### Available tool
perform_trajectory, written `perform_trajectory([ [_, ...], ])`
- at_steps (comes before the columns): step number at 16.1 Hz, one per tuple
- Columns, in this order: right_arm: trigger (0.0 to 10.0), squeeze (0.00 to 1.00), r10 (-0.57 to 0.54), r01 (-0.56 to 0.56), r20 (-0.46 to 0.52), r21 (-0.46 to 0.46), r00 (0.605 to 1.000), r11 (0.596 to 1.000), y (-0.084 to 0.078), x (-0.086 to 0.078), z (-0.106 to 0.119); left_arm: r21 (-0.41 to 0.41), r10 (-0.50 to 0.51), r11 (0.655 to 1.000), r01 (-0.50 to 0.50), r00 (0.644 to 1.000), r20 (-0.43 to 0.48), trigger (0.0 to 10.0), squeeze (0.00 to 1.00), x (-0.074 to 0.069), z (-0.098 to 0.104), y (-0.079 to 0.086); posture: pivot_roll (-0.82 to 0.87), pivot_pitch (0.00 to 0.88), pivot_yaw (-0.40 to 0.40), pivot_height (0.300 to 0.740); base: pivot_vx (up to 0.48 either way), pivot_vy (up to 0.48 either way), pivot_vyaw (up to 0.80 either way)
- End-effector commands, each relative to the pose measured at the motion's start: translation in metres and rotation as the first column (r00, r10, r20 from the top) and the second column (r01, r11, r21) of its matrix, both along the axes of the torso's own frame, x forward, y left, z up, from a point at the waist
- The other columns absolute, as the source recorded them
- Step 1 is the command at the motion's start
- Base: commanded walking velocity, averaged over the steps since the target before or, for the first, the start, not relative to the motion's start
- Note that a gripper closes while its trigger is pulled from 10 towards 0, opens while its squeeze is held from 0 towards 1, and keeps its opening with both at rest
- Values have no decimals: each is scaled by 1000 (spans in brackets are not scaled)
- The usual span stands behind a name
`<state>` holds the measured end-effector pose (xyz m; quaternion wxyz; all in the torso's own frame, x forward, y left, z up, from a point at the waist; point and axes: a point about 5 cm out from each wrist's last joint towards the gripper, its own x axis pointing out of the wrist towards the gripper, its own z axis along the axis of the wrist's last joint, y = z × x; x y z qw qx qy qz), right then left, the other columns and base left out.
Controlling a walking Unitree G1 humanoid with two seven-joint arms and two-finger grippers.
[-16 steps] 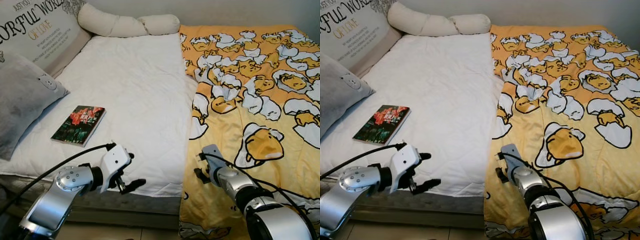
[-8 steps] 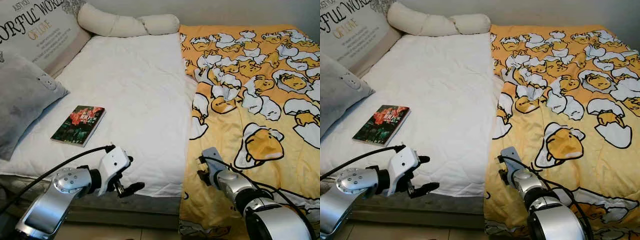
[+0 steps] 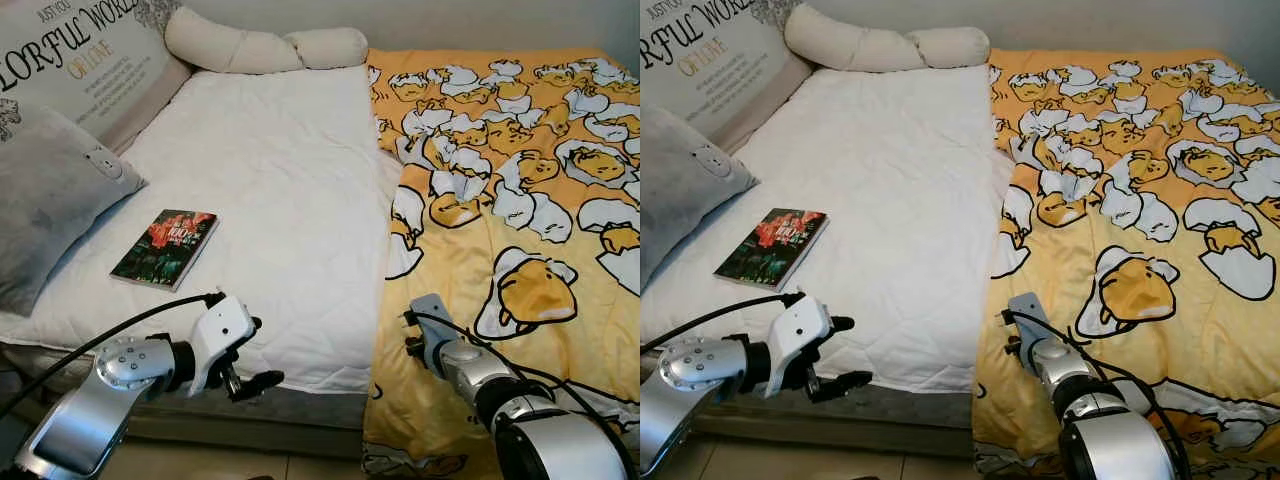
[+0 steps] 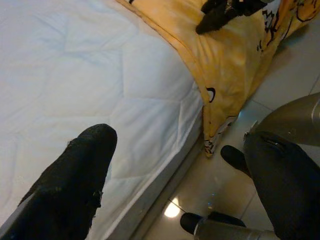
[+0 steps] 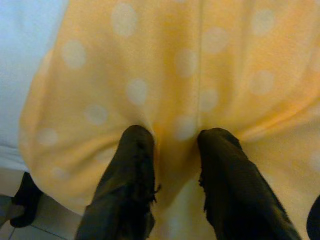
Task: Clean up the room
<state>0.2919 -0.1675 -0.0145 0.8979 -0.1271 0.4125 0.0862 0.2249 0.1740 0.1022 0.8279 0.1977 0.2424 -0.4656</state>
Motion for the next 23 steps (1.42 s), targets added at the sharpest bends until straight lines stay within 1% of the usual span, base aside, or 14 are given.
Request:
perform_trajectory([
  [1,0,0,-19,19,9,0,1000,1000,-2,1,1,12,8,1000,-8,1000,8,10000,1000,0,5,5,99,21,87,740,0,0,0],
  [3,0,0,-39,39,8,9,999,999,-4,0,0,12,9,1000,-10,1000,5,10000,1000,0,5,5,99,20,89,740,0,0,0],
  [4,0,0,-73,73,4,28,997,997,-6,-3,-2,5,14,1000,-14,1000,-4,10000,996,1,5,4,89,14,91,740,0,0,0],
  [8,0,0,-84,84,-4,44,996,996,-5,-7,-6,-6,6,1000,-6,1000,3,10000,976,4,4,0,72,0,96,740,0,0,0],
  [12,0,0,-41,39,18,80,999,996,1,-3,-2,-2,10,1000,-10,1000,15,10000,976,7,3,-3,65,0,95,740,0,0,0],
  [15,0,0,-25,22,30,108,999,994,-3,0,2,-2,16,1000,-16,1000,16,10000,976,7,2,-2,58,0,93,740,0,0,0],
  [16,0,0,19,-23,31,133,999,991,-4,1,3,-3,17,1000,-17,1000,17,10000,976,8,2,-2,53,0,91,740,0,0,0],
  [17,0,0,92,-94,21,187,996,978,-5,0,5,-5,15,1000,-15,1000,16,10000,976,8,1,-2,50,0,92,740,0,0,0],
  [18,0,0,131,-131,15,214,991,968,-5,-1,5,-6,13,1000,-13,1000,15,10000,976,8,1,-2,50,0,92,740,0,0,0],
  [19,0,0,239,-232,11,288,971,929,-5,-5,6,-8,7,1000,-7,1000,13,10000,980,9,1,-3,34,0,96,740,0,0,0],
  [20,0,0,309,-293,19,378,951,878,-5,-8,9,-11,2,1000,-2,1000,12,10000,980,10,1,-4,34,0,96,740,0,0,0],
  [21,0,0,341,-322,30,417,940,850,-5,-9,11,-12,-1,1000,1,1000,12,10000,984,11,0,-5,26,0,98,740,0,0,0],
  [22,0,0,404,-379,51,466,913,799,-5,-13,14,-14,-5,1000,6,1000,13,10000,980,11,0,-7,23,0,99,740,0,0,0],
  [23,0,0,443,-414,63,490,894,767,-5,-16,15,-16,-8,1000,8,1000,14,10000,980,12,0,-7,22,0,98,740,0,0,0],
])
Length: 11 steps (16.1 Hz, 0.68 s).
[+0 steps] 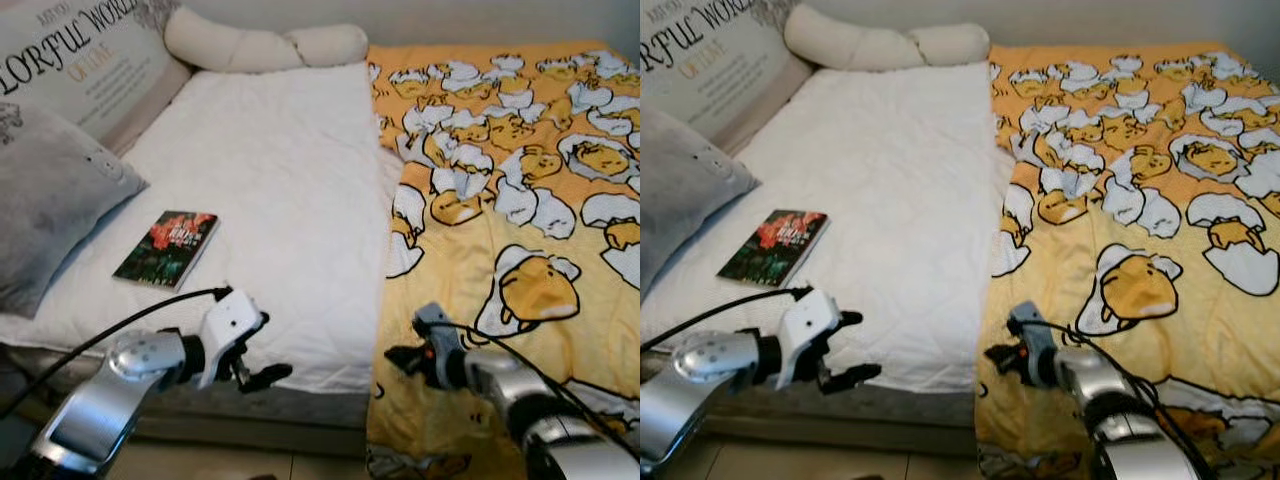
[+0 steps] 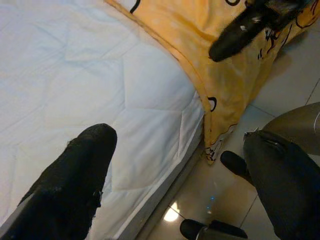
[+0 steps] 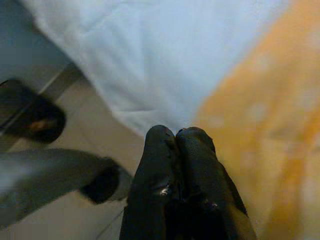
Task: Clean up the room
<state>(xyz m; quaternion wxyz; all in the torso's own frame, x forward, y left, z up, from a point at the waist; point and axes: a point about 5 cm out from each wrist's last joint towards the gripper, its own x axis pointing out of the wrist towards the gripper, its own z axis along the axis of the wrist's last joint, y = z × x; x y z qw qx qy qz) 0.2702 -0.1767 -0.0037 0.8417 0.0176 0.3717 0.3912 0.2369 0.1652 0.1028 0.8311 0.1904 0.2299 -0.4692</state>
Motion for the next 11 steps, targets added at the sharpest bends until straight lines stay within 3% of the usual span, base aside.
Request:
perform_trajectory([
  [1,0,0,89,-90,17,76,996,993,2,-1,10,6,-8,1000,8,1000,3,10000,980,2,0,0,17,0,97,740,0,0,0],
  [2,0,0,168,-168,11,127,986,977,0,-11,14,5,-8,1000,8,1000,6,10000,980,3,0,1,15,0,98,740,0,0,0],
  [3,0,0,204,-205,15,121,979,971,-2,-16,15,6,-8,1000,8,1000,6,10000,980,3,-1,1,12,0,98,740,0,0,0],
  [4,0,0,189,-189,61,-8,980,982,-9,-16,12,4,1,1000,-1,1000,-3,10000,980,3,-2,1,7,0,102,740,0,0,0],
  [5,2353,0,167,-162,87,-62,982,985,-11,-14,10,1,3,1000,-3,1000,-13,10000,976,3,-3,1,3,0,106,740,0,0,0],
  [6,10000,0,66,-48,152,-119,986,992,-9,-3,10,-5,-7,1000,7,1000,-14,10000,973,3,-2,-2,5,0,108,740,0,0,0],
  [7,10000,1000,-104,121,179,-89,978,989,-1,11,13,6,-18,1000,18,1000,5,10000,976,4,-1,-3,14,0,107,740,0,0,0],
  [8,10000,1000,-167,182,177,-72,970,981,5,16,14,9,-19,1000,19,1000,8,10000,976,5,-1,-2,16,0,108,740,0,0,0],
  [11,10000,1000,-296,335,243,-140,924,932,20,32,15,24,-37,999,37,999,8,10000,980,3,0,-2,35,0,112,740,0,0,0],
])
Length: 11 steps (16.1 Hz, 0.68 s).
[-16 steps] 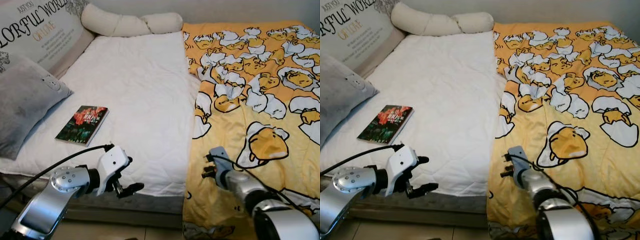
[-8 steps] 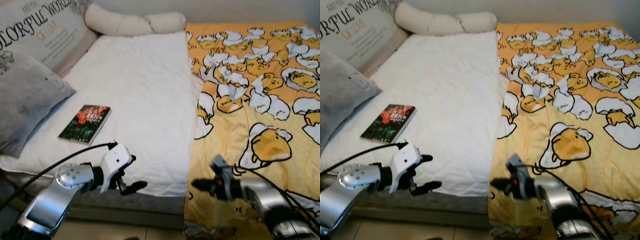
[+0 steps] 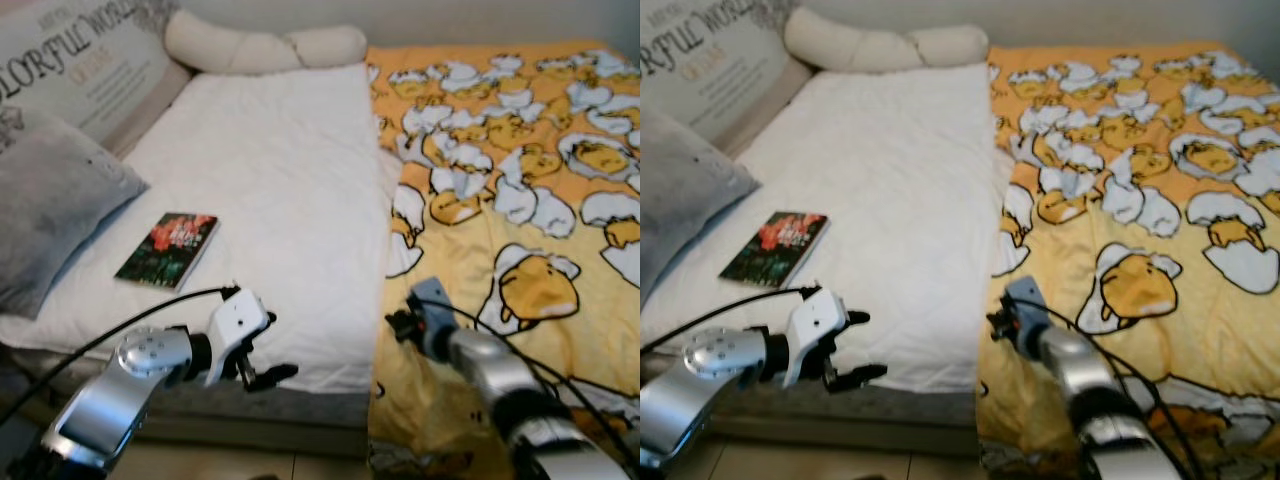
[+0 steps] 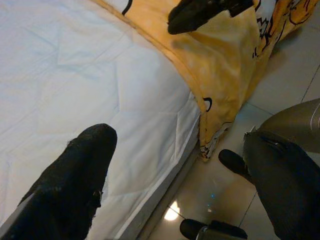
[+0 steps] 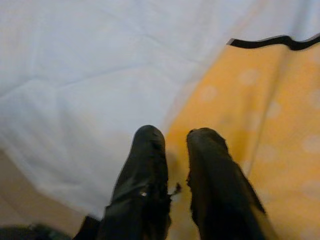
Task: Clean up the room
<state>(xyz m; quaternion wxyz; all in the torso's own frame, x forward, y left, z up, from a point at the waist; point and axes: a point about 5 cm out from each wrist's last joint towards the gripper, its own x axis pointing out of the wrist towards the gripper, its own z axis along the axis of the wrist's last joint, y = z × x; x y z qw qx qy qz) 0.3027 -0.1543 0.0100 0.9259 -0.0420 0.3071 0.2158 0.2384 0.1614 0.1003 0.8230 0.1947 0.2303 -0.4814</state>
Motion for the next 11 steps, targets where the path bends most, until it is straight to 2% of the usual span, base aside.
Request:
perform_trajectory([
  [1,10000,1000,-43,43,18,-21,999,999,0,4,1,23,-15,1000,14,1000,11,10000,976,1,3,1,37,0,111,740,0,0,0],
  [2,10000,1000,-124,125,21,-61,992,990,6,10,3,28,-20,999,20,1000,9,10000,976,-1,4,2,55,18,107,740,0,0,0],
  [4,10000,1000,-170,172,28,-102,985,980,15,18,6,39,-18,999,18,1000,8,10000,976,-3,7,5,70,49,100,740,0,0,0],
  [7,10000,1000,-175,180,50,-144,983,973,30,23,11,55,-14,998,15,1000,-7,10000,980,-10,7,10,100,93,82,740,0,0,0],
  [11,10000,1000,-169,174,47,-151,984,973,50,23,11,63,-1,998,3,1000,-30,10000,980,-21,10,14,130,134,72,740,0,0,0],
])
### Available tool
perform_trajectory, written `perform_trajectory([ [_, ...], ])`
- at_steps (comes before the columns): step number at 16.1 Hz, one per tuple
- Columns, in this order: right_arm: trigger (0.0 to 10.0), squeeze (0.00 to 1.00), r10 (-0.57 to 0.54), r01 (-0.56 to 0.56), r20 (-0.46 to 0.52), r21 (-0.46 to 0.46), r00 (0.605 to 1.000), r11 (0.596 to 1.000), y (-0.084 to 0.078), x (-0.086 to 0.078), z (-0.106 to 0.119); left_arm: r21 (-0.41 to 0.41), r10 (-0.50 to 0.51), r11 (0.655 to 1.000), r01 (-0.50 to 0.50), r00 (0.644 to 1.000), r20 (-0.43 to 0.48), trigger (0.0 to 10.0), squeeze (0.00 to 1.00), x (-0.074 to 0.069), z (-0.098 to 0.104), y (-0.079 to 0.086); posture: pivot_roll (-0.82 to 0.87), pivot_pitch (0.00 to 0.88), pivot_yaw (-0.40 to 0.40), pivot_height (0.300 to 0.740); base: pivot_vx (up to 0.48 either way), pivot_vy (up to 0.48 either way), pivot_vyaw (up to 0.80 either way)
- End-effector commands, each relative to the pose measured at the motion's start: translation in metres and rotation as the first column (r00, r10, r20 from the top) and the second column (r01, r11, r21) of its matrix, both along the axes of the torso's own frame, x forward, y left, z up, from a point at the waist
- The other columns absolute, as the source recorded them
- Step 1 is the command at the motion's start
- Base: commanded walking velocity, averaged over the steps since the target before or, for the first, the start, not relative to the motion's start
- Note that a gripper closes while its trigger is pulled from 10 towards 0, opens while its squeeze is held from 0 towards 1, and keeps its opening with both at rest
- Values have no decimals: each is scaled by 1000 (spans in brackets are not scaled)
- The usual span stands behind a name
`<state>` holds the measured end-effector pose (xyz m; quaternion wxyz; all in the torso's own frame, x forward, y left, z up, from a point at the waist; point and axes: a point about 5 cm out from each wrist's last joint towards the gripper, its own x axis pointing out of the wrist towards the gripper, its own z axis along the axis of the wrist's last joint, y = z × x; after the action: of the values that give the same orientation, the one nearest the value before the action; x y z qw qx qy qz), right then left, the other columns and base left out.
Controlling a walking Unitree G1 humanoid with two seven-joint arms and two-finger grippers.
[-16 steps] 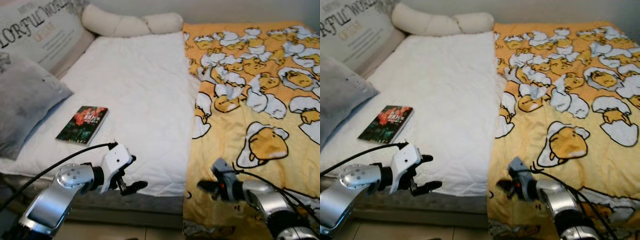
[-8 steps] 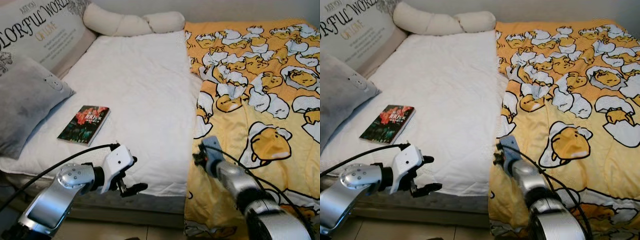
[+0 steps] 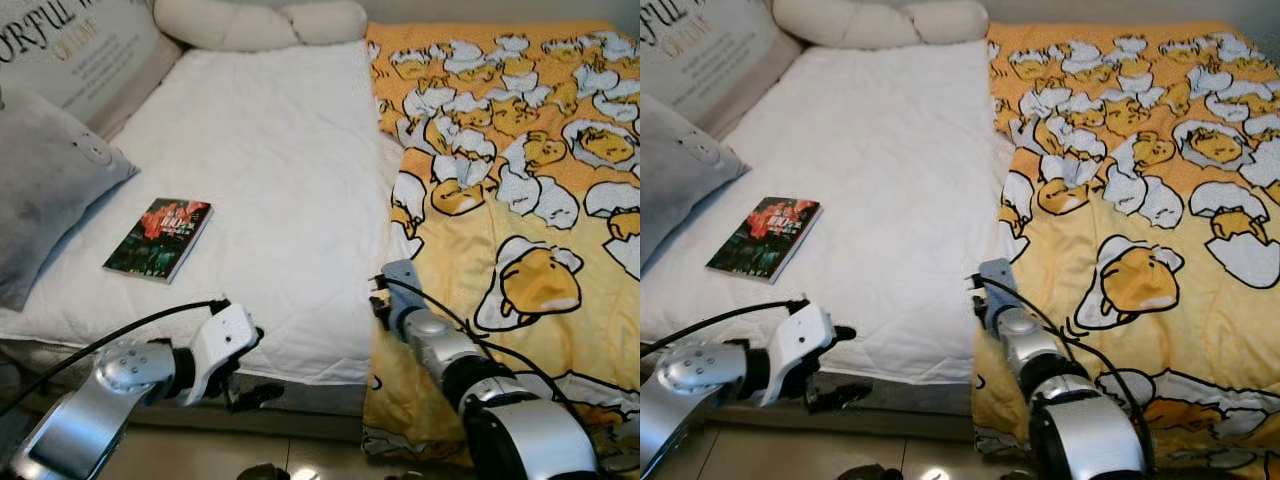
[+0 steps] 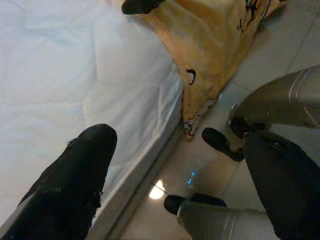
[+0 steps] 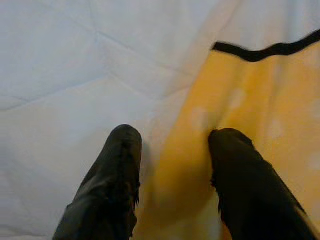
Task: Clean up the room
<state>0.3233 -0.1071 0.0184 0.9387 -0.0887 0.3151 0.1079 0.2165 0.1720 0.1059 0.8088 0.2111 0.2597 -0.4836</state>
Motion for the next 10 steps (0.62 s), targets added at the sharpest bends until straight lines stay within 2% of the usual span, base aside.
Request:
perform_trajectory([
  [1,10000,1000,13,-13,9,-10,1000,1000,6,1,2,7,13,1000,-13,1000,5,10000,980,-1,5,5,137,141,72,740,0,0,0],
  [4,10000,1000,55,-55,-7,-12,998,998,18,-4,-2,14,20,1000,-20,1000,-9,10000,976,-8,7,8,152,164,72,740,0,0,0],
  [5,10000,1000,79,-82,-27,-118,997,990,15,-8,-7,16,22,1000,-22,1000,-14,10000,980,-10,7,8,151,167,72,740,0,0,0],
  [6,10000,1000,85,-89,-31,-174,996,981,12,-9,-10,17,24,1000,-23,1000,-17,10000,976,-10,6,8,151,167,72,740,0,0,0],
  [7,10000,0,71,-77,-36,-241,997,967,6,-12,-13,18,26,1000,-26,999,-19,10000,976,-11,6,8,146,162,69,740,0,0,0],
  [9,10000,0,57,-67,-47,-269,997,961,0,-15,-17,14,29,999,-29,999,-14,10000,976,-9,6,5,143,150,63,740,0,0,0],
  [10,9647,0,54,-65,-50,-270,997,961,-1,-16,-18,11,31,999,-31,999,-10,10000,976,-8,6,4,140,140,58,740,0,0,0],
])
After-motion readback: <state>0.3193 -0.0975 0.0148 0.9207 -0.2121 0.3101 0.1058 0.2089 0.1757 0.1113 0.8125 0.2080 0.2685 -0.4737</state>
